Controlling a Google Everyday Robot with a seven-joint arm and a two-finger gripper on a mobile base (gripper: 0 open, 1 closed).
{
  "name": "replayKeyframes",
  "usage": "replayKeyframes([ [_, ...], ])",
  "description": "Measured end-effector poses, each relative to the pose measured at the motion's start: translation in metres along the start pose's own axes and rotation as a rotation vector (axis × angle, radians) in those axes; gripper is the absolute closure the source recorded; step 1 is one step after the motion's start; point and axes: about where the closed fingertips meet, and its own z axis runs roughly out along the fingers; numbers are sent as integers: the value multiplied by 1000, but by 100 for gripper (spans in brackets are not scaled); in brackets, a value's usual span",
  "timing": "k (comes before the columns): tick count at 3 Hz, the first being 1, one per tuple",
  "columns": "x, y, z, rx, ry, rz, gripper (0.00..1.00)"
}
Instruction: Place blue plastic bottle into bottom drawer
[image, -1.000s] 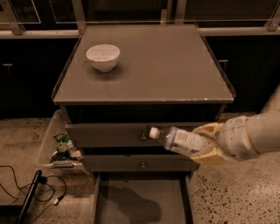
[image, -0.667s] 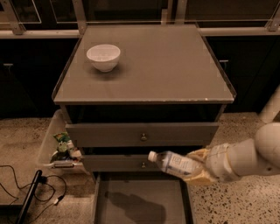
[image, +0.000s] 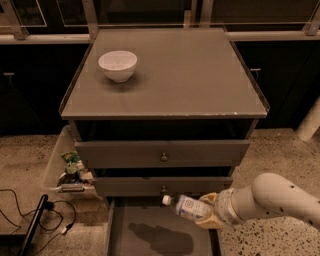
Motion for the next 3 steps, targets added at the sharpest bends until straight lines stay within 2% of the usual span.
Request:
replayKeyframes([
  [1, 2, 1, 6, -10, 4, 3, 100],
  [2, 24, -12, 50, -34, 28, 50, 100],
  [3, 66, -34, 123, -36, 53, 83, 100],
])
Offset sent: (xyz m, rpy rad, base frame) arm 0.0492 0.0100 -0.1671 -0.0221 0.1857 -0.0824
